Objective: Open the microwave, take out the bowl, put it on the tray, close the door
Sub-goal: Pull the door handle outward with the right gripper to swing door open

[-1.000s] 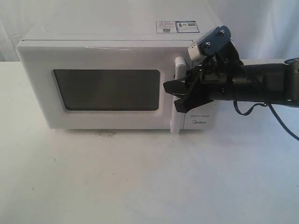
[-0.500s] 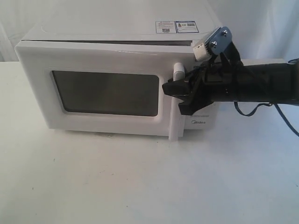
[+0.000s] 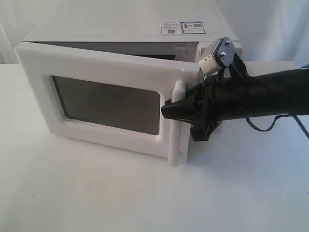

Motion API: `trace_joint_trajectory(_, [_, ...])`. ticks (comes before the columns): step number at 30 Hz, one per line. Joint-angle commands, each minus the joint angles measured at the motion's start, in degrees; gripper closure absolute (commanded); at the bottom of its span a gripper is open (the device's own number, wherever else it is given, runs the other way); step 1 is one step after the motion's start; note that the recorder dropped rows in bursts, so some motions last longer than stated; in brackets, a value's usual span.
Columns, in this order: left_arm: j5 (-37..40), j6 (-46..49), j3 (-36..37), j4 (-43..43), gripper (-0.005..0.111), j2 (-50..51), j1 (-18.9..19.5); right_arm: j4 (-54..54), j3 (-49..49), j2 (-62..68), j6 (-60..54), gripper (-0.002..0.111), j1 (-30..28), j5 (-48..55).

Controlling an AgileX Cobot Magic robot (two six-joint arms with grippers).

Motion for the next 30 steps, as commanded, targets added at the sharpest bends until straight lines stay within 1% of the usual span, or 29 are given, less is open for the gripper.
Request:
trace_joint_trajectory(1, [0.2, -0.1, 0.2, 0.0, 0.107, -0.2, 0.2, -0.9, 1.2, -4.1, 5.0, 0.108, 1.4, 14.3])
trace_joint_trajectory(4, [0.2, -0.1, 0.2, 0.0, 0.107, -0.2, 0.2, -2.1, 2.2, -4.6, 6.9, 0.108, 1.4, 17.1])
trace_joint_trajectory(8, [0.2, -0.1, 0.2, 0.0, 0.107, -0.2, 0.2, -3.6, 4.1, -4.6, 6.8, 0.108, 4.3, 18.4])
trace_joint_trajectory(13, [0.2, -0.1, 0.2, 0.0, 0.107, -0.2, 0.2, -4.0, 4.1, -6.2, 6.8, 0.108, 5.4, 18.4])
trace_joint_trajectory(14, [0.2, -0.1, 0.2, 0.0, 0.107, -0.2, 0.2, -4.0, 4.1, -7.0, 8.0, 0.108, 5.4, 18.4])
trace_joint_trajectory(16, [0.2, -0.1, 0.2, 0.0, 0.107, -0.2, 0.2, -5.4, 4.1, -8.3, 13.6, 0.108, 5.4, 13.8])
trace_joint_trajectory(20, [0.2, -0.1, 0.2, 0.0, 0.107, -0.2, 0.2, -7.5, 4.1, -9.8, 14.2, 0.106, 5.4, 14.4])
trace_joint_trajectory(21, [0.2, -0.1, 0.2, 0.0, 0.107, -0.2, 0.2, -7.8, 4.1, -10.1, 14.3, 0.103, 5.4, 15.2])
trace_joint_trajectory(23, [0.2, -0.1, 0.2, 0.0, 0.107, -0.2, 0.2, -8.2, 4.1, -10.1, 15.1, 0.093, 5.4, 17.1])
trace_joint_trajectory(26, [0.2, -0.1, 0.2, 0.0, 0.107, -0.2, 0.2, -9.6, 4.1, -10.1, 17.1, 0.069, 5.4, 18.1])
trace_joint_trajectory(28, [0.2, -0.1, 0.2, 0.0, 0.107, -0.2, 0.2, -10.2, 4.1, -10.1, 18.5, 0.050, 5.4, 18.1])
trace_joint_trajectory(29, [0.2, -0.1, 0.2, 0.0, 0.107, -0.2, 0.2, -10.2, 4.1, -10.1, 19.4, 0.043, 5.4, 18.1])
trace_joint_trajectory(30, [0.2, -0.1, 0.2, 0.0, 0.107, -0.2, 0.2, -10.2, 4.1, -10.1, 20.4, 0.040, 5.4, 18.1])
